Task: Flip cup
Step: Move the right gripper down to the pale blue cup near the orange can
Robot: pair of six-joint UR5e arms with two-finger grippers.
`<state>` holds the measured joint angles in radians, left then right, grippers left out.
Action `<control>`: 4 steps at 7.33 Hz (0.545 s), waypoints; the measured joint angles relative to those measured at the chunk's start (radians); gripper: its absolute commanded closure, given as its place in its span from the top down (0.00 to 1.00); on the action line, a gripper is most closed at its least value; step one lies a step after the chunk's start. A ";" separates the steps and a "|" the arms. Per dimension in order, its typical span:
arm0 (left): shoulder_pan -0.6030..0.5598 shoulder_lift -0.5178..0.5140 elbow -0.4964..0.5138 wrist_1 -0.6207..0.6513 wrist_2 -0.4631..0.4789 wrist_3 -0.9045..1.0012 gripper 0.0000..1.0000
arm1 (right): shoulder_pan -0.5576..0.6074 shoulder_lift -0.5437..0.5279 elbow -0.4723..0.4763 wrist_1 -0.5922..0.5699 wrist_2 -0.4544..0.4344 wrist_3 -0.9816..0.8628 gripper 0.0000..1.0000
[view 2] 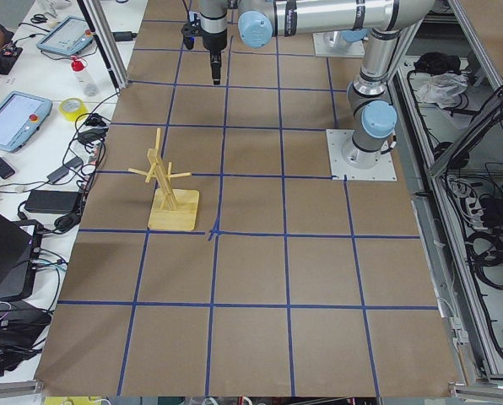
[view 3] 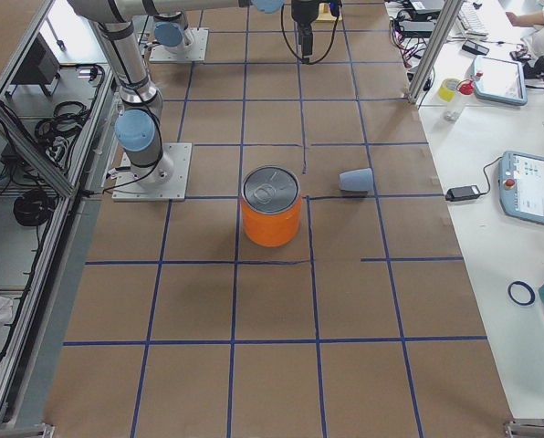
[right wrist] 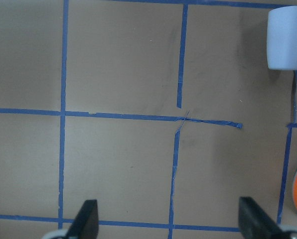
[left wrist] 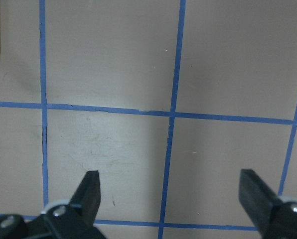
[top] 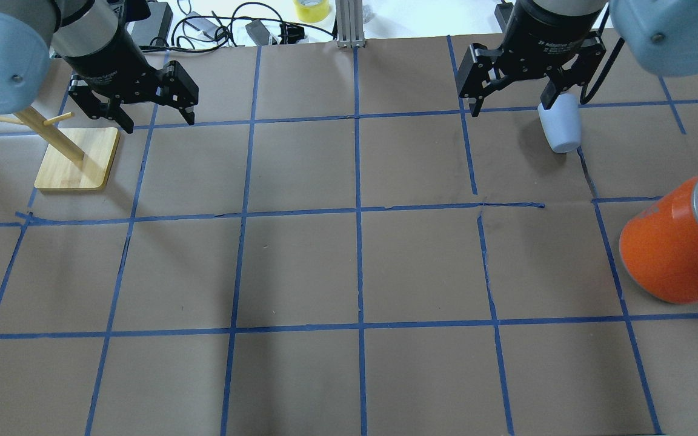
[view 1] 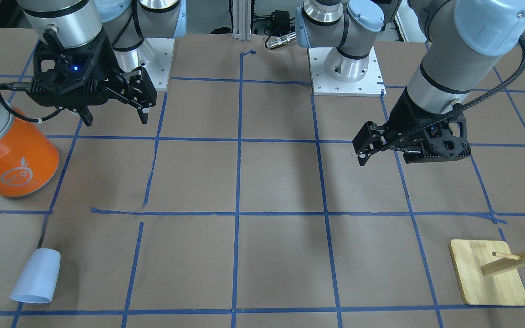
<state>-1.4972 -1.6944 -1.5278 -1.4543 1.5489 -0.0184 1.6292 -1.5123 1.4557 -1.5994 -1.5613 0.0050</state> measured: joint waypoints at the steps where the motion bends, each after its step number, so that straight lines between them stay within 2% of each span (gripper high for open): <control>1: 0.000 -0.001 0.000 0.000 0.001 0.000 1.00 | -0.030 0.006 0.000 -0.024 -0.002 -0.002 1.00; 3: 0.000 -0.002 0.000 0.000 0.002 0.001 1.00 | -0.127 0.051 0.010 -0.058 -0.004 -0.036 1.00; 4: 0.000 -0.001 0.000 0.000 0.002 0.001 1.00 | -0.164 0.123 0.015 -0.123 -0.022 -0.077 1.00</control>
<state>-1.4972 -1.6959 -1.5279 -1.4542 1.5511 -0.0169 1.4649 -1.3891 1.4705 -1.7221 -1.5829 -0.0718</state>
